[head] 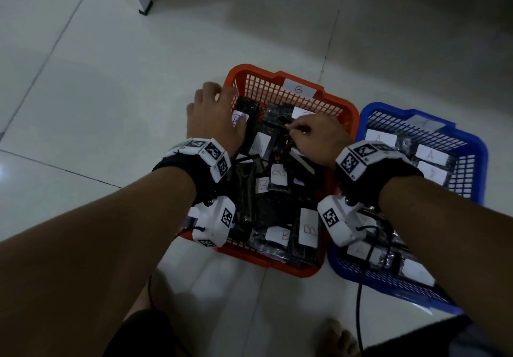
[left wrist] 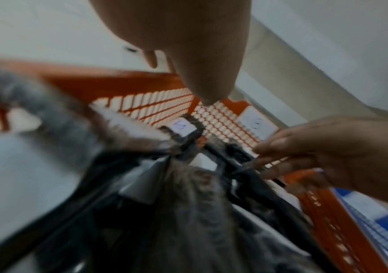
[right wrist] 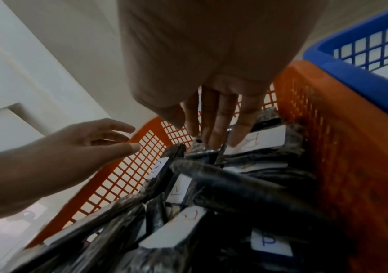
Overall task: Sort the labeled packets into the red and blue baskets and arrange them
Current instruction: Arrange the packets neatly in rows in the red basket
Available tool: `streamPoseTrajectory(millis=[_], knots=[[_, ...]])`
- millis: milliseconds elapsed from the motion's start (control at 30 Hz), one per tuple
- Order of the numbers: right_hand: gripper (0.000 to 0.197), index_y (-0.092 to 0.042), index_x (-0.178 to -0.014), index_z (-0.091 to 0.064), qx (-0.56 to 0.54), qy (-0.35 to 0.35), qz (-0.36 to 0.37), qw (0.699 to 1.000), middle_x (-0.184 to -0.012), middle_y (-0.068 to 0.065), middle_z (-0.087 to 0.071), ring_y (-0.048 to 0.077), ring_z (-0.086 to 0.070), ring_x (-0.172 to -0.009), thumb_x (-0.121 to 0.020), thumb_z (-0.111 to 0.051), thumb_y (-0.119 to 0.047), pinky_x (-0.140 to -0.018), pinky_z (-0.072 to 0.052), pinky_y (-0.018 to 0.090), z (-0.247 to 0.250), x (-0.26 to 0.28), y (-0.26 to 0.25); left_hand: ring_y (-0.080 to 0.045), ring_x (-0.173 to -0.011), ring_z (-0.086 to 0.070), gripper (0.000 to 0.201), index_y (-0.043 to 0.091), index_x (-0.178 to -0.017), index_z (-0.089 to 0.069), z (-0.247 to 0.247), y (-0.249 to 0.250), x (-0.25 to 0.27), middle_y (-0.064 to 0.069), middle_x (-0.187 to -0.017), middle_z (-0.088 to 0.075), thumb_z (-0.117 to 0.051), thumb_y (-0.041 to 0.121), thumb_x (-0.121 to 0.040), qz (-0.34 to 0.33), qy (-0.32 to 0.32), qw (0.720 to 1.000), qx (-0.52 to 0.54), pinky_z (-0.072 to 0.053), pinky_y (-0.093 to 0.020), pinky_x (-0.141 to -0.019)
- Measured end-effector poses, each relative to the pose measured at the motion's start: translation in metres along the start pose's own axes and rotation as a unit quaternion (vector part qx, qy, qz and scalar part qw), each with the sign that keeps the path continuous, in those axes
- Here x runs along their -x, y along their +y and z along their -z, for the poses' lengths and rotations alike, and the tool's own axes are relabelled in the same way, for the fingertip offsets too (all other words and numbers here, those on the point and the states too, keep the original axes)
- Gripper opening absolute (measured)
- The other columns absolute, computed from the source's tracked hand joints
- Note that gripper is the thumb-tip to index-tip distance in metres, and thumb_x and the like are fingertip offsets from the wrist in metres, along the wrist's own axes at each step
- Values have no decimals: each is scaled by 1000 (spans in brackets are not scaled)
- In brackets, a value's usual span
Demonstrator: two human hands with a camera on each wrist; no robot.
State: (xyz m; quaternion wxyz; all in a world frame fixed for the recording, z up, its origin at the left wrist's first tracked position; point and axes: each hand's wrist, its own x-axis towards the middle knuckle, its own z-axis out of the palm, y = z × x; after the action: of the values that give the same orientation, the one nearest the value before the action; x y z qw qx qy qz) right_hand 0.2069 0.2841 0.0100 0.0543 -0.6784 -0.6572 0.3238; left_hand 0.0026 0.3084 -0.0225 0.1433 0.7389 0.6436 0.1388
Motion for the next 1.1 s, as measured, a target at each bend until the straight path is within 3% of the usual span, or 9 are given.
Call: streamPoseTrajectory(millis=[167, 267, 333, 433, 567, 667, 867, 1000, 1100], knots=[[37, -14, -123, -67, 91, -139, -33, 985, -124, 4, -64, 20, -60, -111, -88, -67, -26, -90, -48, 24, 9, 9, 3, -29, -101, -54, 24, 19, -90, -71, 13, 24, 0, -7, -105, -60, -67, 40, -79, -97, -41, 994, -41, -44, -39, -80], [44, -15, -112, -69, 140, -178, -14, 974, -107, 4, -68, 22, -64, -95, -77, -78, -40, -85, -56, 35, 2, 13, 12, -22, -83, -65, 13, 18, -78, -69, 11, 38, 5, 1, -83, -65, -67, 30, -83, -97, -245, 965, 14, -50, -29, -71], [34, -15, -105, -68, 165, -174, -8, 971, -99, 7, -68, 24, -65, -87, -78, -76, -34, -79, -58, 39, -6, 17, 19, -21, -81, -67, 12, 17, -74, -71, 7, 44, 13, 1, -80, -69, -65, 21, -83, -91, -314, 945, 7, -54, -30, -74], [15, -14, -92, -68, 127, -122, 8, 984, -90, 9, -67, 25, -64, -79, -85, -65, -27, -72, -57, 38, -7, 23, 25, -17, -85, -65, 7, 20, -80, -73, 0, 43, 22, 4, -85, -70, -68, 25, -82, -72, -295, 953, 6, -53, -28, -79], [23, -8, -83, -70, -34, 2, -36, 999, -77, 11, -67, 21, -61, -68, -86, -60, -29, -56, -48, 27, 13, 25, 26, -16, -86, -65, 15, 27, -83, -67, -6, 47, 19, 5, -88, -69, -70, 41, -80, -67, -265, 962, 28, -53, -30, -80], [30, -11, -85, -70, -119, 103, -73, 985, -79, 9, -69, 20, -64, -72, -84, -62, -40, -63, -51, 29, 31, 27, 28, -19, -88, -64, 32, 21, -95, -70, -11, 65, 11, 0, -96, -70, -69, 49, -80, -125, -283, 951, 14, -53, -33, -79], [31, -13, -85, -61, -167, 123, -106, 972, -75, 0, -65, 12, -60, -66, -82, -63, -44, -55, -45, 22, 37, 31, 41, -23, -90, -63, 39, 20, -101, -70, -32, 89, 8, -2, -100, -67, -77, 46, -72, -180, -370, 910, -59, -53, -33, -77], [27, -16, -85, -48, -338, 120, -139, 923, -83, 11, -71, 23, -73, -63, -80, -67, -33, -63, -60, 52, 30, 31, 47, -18, -87, -53, 35, 22, -97, -64, -42, 85, 12, 0, -98, -53, -78, 40, -70, -192, -344, 917, -59, -42, -25, -71], [25, -17, -90, -46, -296, 140, -126, 937, -75, 4, -67, 17, -69, -63, -81, -66, -28, -59, -58, 37, 27, 29, 50, -19, -85, -51, 28, 21, -85, -58, -46, 81, 13, 1, -94, -47, -79, 32, -70, -181, -340, 922, -33, -41, -26, -70]])
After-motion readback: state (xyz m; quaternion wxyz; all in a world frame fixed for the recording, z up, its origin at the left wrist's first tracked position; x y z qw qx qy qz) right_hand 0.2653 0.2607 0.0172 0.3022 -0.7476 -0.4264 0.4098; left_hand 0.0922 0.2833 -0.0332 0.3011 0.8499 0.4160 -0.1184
